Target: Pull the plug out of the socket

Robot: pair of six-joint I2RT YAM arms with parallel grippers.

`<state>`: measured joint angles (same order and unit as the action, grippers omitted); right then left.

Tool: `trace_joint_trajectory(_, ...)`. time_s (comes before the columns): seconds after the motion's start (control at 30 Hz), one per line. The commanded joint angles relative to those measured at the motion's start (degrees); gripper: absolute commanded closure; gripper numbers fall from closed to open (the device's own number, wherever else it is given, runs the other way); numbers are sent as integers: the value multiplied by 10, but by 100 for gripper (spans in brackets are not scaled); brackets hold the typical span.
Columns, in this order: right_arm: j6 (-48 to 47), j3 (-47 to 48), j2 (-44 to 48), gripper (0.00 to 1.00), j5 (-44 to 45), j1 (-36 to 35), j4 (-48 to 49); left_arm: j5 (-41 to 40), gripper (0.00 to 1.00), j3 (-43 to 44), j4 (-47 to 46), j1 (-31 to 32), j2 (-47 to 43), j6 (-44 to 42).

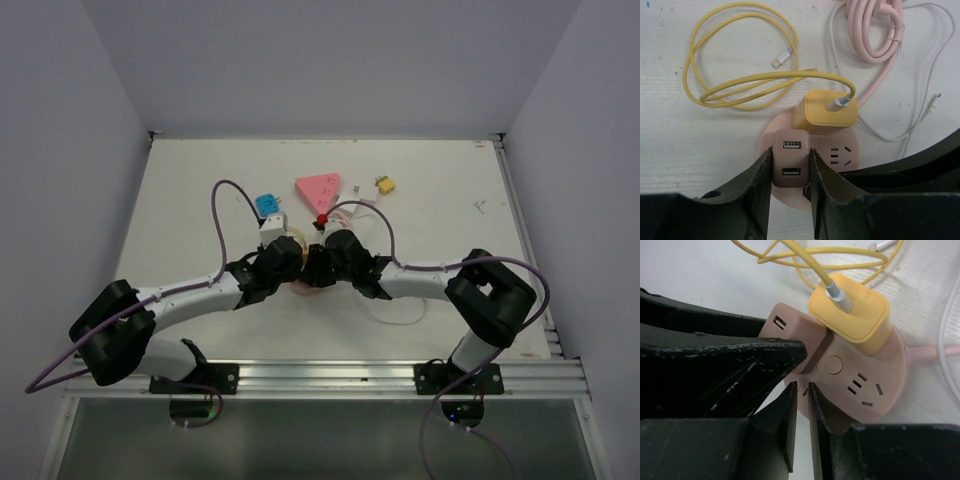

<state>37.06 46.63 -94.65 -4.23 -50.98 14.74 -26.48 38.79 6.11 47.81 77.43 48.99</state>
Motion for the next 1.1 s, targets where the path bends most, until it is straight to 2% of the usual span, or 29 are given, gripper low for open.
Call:
trace_joint_trajectory(0.0,-2,15,-27,81,-21,-2,30,-19,100,20,-4,6,15,18)
trace_joint_trajectory(0.1,34,3,-57,86,0,-3,5,-22,100,31,5,8,19,19)
trace_joint_trajectory(0.2,58,-3,-84,86,1,-3,-25,-26,100,50,19,8,24,17)
trace_joint_trajectory(0.47,122,25,-149,89,40,6,-200,-51,100,104,64,8,30,10)
trace_joint_trajectory(0.67,157,13,-171,88,41,31,-231,-81,100,144,90,9,28,-1)
trace_joint_trajectory(1.07,156,50,-225,86,41,33,-278,-107,100,245,142,-10,48,-11)
